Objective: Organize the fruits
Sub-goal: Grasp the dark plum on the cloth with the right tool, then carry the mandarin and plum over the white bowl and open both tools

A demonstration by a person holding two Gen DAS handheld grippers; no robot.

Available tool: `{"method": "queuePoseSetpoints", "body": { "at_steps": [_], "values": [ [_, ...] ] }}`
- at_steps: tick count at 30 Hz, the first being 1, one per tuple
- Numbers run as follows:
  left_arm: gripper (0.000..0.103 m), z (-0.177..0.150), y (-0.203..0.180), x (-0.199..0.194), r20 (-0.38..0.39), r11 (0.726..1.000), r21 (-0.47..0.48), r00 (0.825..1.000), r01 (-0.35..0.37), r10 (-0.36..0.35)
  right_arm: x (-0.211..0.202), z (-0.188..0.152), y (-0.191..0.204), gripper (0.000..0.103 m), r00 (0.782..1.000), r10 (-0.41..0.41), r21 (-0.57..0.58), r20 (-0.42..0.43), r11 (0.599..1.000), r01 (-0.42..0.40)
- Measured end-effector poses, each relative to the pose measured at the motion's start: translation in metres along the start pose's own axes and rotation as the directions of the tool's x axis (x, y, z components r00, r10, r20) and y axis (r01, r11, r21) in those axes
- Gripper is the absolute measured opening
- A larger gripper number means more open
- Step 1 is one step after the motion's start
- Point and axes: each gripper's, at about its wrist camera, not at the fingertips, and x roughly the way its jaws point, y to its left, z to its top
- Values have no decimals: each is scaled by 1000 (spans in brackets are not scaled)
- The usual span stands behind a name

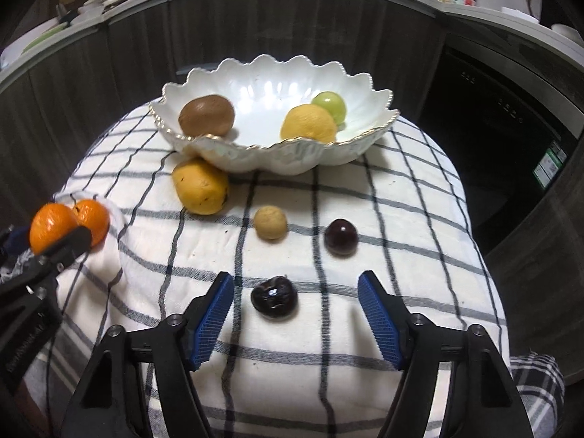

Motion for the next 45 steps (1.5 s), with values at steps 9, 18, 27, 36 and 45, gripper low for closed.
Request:
{"method": "queuePoseSetpoints", "body": {
  "at_steps": [9, 18, 27, 36, 45],
  "values": [
    [45, 1, 7, -1, 7, 1000, -23, 1000, -2, 2, 23, -4, 5, 43, 997, 19, 15, -72, 1000, -18],
    [45, 1, 7, -3, 10, 1000, -22, 1000, 0, 0, 20, -5, 5, 32, 997, 47, 20, -57, 999, -46],
    [45, 7, 3, -9, 22, 1000, -27, 1000, 12, -11, -5, 13, -1, 32, 998, 64, 30, 5, 998, -64],
    [45, 27, -1, -20, 56, 999, -30, 998, 31, -30, -31, 37, -8, 32, 995, 80, 34, 64, 996, -83],
    [45, 61, -8, -19, 98, 998, -16, 994, 57, -56, -41, 64, -19, 32, 989, 79, 27, 123, 996, -83]
  ]
}}
